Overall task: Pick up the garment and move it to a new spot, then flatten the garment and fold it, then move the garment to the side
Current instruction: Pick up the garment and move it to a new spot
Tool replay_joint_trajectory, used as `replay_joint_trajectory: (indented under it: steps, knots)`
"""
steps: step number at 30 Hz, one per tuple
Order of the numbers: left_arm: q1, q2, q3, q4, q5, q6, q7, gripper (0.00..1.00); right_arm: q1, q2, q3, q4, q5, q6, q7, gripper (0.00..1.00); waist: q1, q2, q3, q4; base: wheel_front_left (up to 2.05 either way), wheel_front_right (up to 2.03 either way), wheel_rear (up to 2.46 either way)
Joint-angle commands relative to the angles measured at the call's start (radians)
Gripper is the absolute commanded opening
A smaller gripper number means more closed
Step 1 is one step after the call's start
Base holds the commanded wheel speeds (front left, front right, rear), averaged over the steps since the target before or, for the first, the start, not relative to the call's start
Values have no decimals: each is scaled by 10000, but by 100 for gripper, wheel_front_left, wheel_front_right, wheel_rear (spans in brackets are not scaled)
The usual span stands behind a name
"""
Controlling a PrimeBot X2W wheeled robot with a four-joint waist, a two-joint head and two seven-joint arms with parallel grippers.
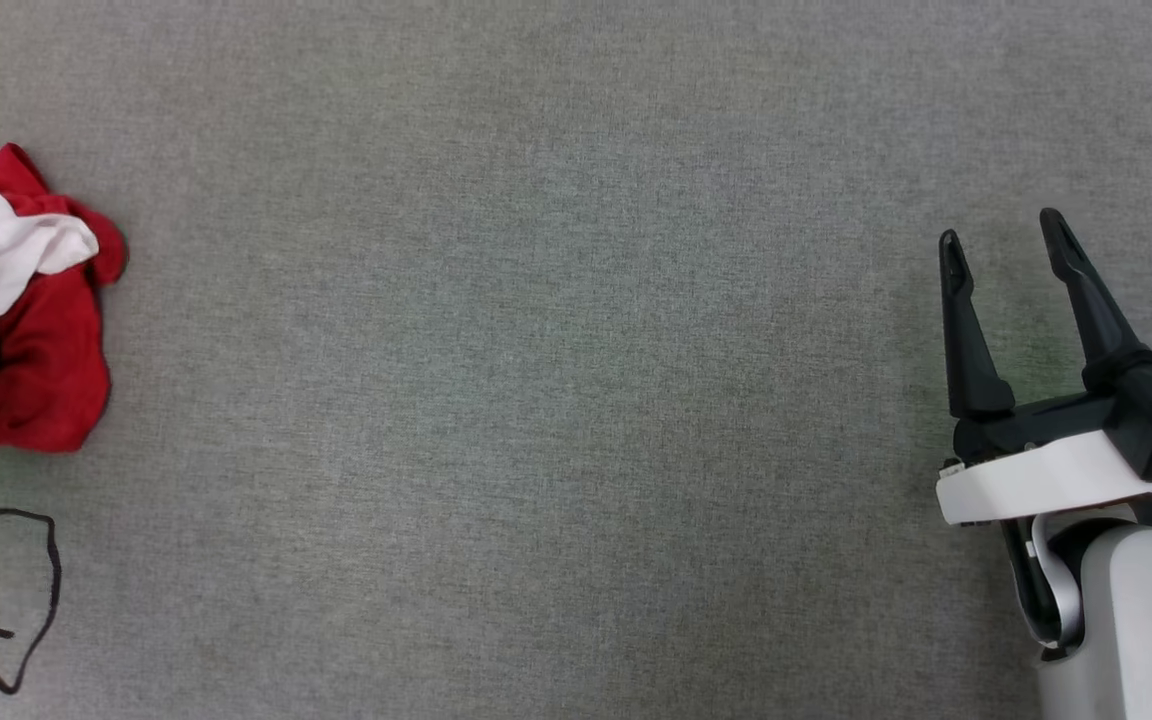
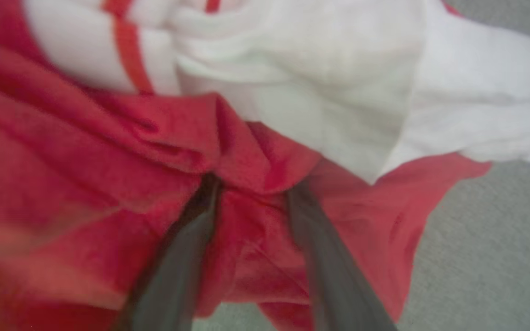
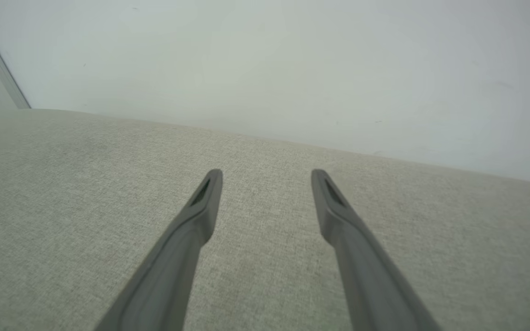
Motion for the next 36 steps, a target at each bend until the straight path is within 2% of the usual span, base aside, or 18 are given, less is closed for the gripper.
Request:
replay_joint_trajectory:
  steps: [1, 5, 10, 18, 23, 30, 36]
  knots:
    - [481, -348, -74, 145, 31, 89, 25, 0, 3, 22, -18, 25, 43, -3, -41, 100, -1, 0, -98, 1, 0, 0, 0]
    - [407, 101, -194, -681, 685, 378, -1290, 0, 263, 27, -172, 65, 16, -3, -54, 100, -1, 0, -668, 117, 0, 0, 0]
    - [45, 196, -343, -1095, 1323, 647, -2966, 0, 588, 27, -302, 157, 187, -3, -62, 100, -1, 0, -1430, 281, 0, 0, 0]
    - [-427, 66, -792, -1436, 2092, 647, -5500, 0, 1117, 28, -440, 266, 410, -3, -33, 100, -1, 0, -2804, 357, 0, 0, 0]
    - [-514, -343, -1225, -1462, 2329, 533, -6383, 0, 1587, 27, -554, 246, 579, -3, 75, 100, -1, 0, -3584, 181, 0, 0, 0]
    - [-477, -1205, -2086, -1947, 2576, 318, -6918, 0, 2067, 26, -693, 22, 712, -3, 298, 100, -1, 0, -4170, -413, 0, 0, 0]
    - [-127, -2383, -2912, -2515, 2467, 38, -7330, 0, 2292, 29, -708, -177, 738, -3, 506, 100, -1, 0, -4386, -1221, 0, 0, 0]
